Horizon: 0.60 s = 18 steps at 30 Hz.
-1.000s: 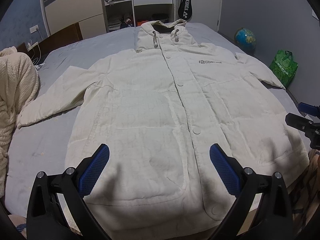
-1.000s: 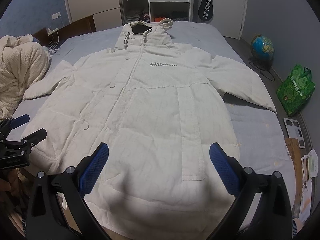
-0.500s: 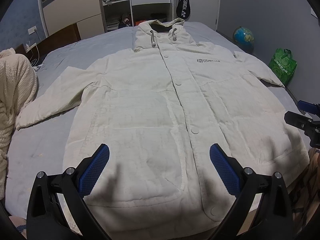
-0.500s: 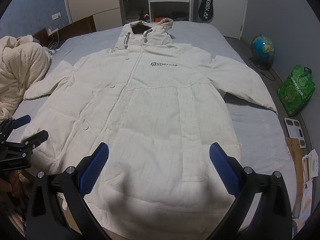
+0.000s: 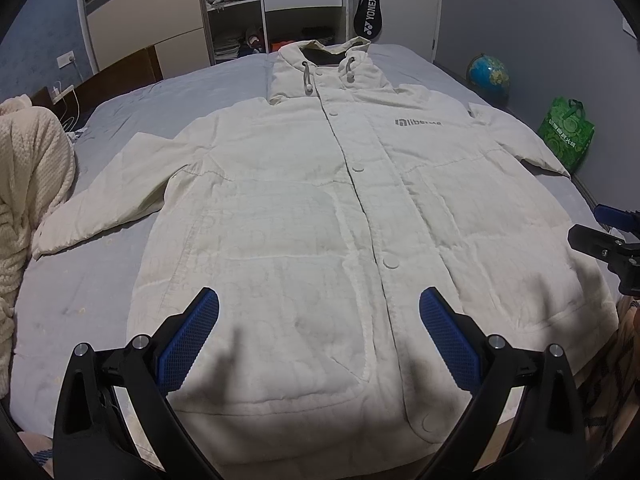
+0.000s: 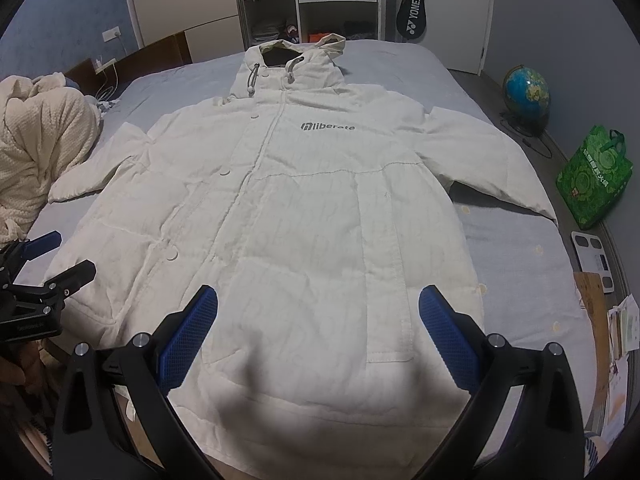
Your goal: Fold large clothes
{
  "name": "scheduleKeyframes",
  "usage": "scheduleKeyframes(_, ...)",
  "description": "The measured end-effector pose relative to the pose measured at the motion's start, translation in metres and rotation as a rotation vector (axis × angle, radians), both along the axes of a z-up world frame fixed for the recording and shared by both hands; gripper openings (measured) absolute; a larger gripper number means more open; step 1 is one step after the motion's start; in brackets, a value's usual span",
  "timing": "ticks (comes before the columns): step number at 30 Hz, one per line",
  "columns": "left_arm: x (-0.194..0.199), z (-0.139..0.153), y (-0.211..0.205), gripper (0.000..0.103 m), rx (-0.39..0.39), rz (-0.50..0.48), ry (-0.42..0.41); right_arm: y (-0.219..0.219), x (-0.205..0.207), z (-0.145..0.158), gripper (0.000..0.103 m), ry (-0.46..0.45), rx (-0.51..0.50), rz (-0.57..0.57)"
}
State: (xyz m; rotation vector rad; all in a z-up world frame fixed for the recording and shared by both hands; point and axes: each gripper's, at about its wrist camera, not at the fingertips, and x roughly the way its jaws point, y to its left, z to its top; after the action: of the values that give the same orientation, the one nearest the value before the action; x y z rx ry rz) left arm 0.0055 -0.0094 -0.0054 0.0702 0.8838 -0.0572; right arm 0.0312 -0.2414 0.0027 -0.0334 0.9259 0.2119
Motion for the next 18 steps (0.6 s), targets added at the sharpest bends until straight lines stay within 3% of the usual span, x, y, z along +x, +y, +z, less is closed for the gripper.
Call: scheduleKeyframes(18,-0.001,-0.001,-0.004,0.097,0.002,-0.020,0.007,-0.011,0.007,0.003,0.097,0.017,0.052,-0.014)
